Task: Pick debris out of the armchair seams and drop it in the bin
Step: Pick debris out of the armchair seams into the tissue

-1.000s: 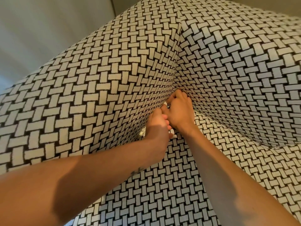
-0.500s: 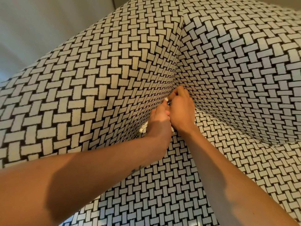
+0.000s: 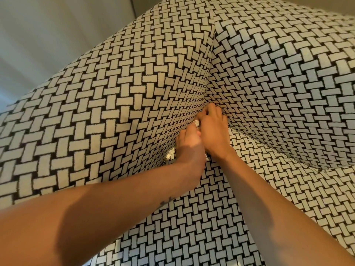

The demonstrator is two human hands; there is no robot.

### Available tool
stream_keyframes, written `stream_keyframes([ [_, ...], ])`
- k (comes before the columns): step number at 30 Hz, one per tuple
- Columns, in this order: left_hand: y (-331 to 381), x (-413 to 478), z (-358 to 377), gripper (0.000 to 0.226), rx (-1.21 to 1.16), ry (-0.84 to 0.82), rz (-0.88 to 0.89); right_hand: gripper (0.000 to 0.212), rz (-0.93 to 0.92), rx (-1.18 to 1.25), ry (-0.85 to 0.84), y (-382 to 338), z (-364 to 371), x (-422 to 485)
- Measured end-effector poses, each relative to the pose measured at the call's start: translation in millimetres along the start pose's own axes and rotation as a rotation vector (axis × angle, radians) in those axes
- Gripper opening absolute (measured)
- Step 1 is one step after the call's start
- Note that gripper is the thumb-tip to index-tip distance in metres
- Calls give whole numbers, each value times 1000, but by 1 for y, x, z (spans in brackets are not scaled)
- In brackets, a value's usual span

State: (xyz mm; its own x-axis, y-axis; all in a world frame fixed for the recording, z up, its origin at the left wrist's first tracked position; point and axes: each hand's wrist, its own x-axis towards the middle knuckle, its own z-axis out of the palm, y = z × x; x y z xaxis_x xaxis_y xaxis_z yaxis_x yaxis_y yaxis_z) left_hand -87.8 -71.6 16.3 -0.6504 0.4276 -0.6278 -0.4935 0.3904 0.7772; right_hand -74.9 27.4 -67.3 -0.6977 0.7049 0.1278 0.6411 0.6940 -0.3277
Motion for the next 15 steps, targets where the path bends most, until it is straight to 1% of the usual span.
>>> stream_keyframes([
  [2, 1, -3, 0, 41, 29, -14, 5, 20, -17, 54, 20, 2, 0, -2],
  [3, 1, -5, -1, 46, 34, -8, -1, 18, -22, 86, 36, 3, 0, -4],
  [5, 0, -1, 0, 66, 23, 23, -9, 14, -26, 160, 69, 5, 0, -8],
  [7, -3, 5, 1, 76, 25, 30, -12, 13, -37, 238, 84, 7, -1, -13],
  [11, -6, 10, 3, 69, 16, 14, -22, 10, -29, 327, 154, 12, -5, -26],
  [15, -6, 9, 3, 64, 9, -8, -15, 15, 40, 383, 203, 17, -9, -43],
])
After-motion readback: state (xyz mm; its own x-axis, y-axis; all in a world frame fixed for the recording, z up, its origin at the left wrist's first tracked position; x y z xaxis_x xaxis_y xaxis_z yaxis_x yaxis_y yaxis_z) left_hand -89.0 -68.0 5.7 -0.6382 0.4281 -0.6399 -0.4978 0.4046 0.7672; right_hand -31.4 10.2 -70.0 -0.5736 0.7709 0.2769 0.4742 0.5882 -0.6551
